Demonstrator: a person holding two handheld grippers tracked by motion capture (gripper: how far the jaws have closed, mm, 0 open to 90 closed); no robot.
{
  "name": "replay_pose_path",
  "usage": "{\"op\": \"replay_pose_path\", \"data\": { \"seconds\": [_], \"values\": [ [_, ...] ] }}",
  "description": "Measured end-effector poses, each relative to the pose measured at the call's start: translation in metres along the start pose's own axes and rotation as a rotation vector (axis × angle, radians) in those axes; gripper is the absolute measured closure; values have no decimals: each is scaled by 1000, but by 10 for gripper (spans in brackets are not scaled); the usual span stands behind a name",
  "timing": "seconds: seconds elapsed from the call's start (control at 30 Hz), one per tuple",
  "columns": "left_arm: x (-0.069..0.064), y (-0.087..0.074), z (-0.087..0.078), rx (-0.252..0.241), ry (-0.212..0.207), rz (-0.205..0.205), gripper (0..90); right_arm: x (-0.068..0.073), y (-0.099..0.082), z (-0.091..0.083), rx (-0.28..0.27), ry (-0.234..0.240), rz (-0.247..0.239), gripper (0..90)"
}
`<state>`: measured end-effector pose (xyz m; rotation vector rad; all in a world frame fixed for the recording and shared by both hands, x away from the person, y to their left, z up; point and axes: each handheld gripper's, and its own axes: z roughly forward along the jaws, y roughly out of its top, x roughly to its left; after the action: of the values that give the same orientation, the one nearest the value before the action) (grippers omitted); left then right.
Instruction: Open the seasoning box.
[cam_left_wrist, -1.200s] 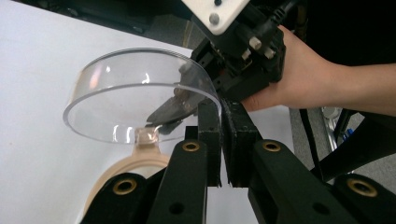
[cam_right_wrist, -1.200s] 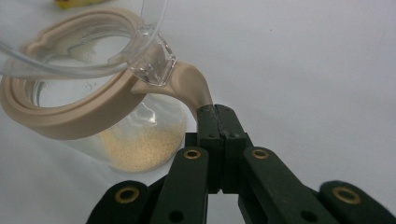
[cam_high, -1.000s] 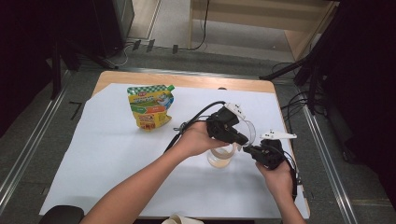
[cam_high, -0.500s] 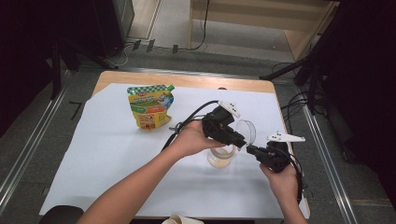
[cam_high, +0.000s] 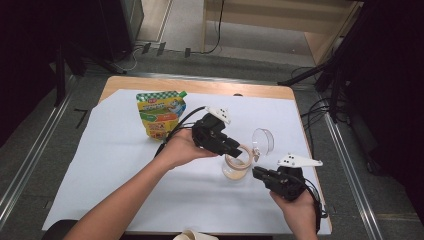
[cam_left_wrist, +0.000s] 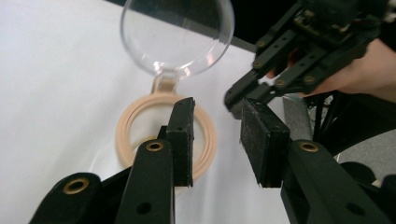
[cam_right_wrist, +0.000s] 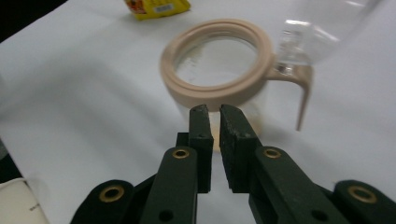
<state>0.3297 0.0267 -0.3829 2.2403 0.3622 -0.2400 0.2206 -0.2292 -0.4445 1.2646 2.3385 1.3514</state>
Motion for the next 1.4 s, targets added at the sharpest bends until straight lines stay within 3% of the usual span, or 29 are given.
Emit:
{"op": "replay_pose_path", "data": {
  "seconds": [0.17,0.33,0.4,0.57,0.9,1.1,1.4],
  "values": [
    [7,-17,-12,21,-1,-37,562,16,3,11,9,38,-28,769],
    [15,-35,-29,-19,14,-74,498,27,3,19,17,77,-32,717],
    [17,-39,-34,-12,25,-82,475,31,3,22,8,89,-31,697],
    [18,-48,-49,-35,54,-82,435,37,6,30,5,118,-51,633],
    [21,-69,-78,-56,108,-104,419,36,6,35,15,128,-69,597],
    [25,-86,-104,-58,161,-116,424,40,8,38,18,122,-120,545],
    [35,-110,-139,-79,232,-182,436,45,10,44,26,147,-151,541]
  ]
}}
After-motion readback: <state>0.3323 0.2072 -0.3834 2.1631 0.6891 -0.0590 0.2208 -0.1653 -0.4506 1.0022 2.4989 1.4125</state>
